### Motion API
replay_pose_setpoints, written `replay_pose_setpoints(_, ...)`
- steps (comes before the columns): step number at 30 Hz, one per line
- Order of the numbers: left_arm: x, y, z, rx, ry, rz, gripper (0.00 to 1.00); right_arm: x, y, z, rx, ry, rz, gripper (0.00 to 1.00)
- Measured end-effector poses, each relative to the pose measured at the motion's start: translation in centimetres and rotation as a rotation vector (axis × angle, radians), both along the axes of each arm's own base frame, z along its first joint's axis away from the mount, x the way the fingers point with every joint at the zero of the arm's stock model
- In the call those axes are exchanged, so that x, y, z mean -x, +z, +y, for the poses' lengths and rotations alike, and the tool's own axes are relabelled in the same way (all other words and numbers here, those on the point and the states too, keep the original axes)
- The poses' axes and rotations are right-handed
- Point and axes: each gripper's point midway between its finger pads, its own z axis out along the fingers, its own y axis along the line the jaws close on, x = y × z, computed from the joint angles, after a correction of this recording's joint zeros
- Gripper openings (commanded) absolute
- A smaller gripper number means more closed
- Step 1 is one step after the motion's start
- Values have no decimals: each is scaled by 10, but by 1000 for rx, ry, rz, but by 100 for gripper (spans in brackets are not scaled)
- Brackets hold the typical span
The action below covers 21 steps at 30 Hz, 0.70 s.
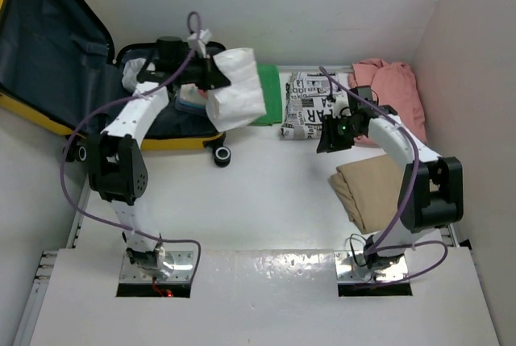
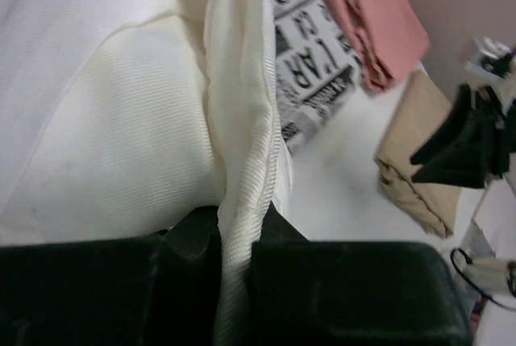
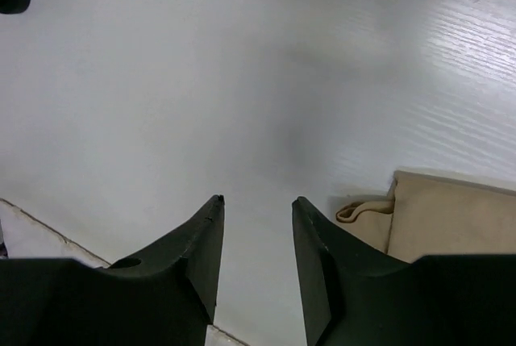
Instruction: Pack the luggage
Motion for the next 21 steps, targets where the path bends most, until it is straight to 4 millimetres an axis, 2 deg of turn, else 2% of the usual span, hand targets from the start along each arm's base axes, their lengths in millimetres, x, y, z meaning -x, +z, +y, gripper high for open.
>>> replay_pose_setpoints(2,-18,-6,34,5,77,27,0,-4,-5,-2,2,-8,17,39)
replay_pose_setpoints(4,-37,-20,68,7,149,64,0,-10,-9,-4,4,-13,28,39)
replay_pose_setpoints(7,-57,-55,113,-37,220,128,0,-18,-13,-3,8,-9,41,38)
replay_pose_setpoints(10,-64,-94,146,-127,222,196,0,-28,-12,-3,10,-4,33,38)
replay_pose_setpoints(12,-59,-117,158,-186,200,225,0,-32,-10,-4,11,-5,31,38)
replay_pose_setpoints(13,-54,-121,158,-202,172,225,0,-34,-10,-4,11,-5,30,38)
replay_pose_setpoints(19,-43,-124,170,-378,85,136,0,-37,-14,-6,13,-11,44,38)
replay_pose_setpoints(21,-38,-128,180,-462,66,108,0,-37,-15,-6,13,-11,47,38)
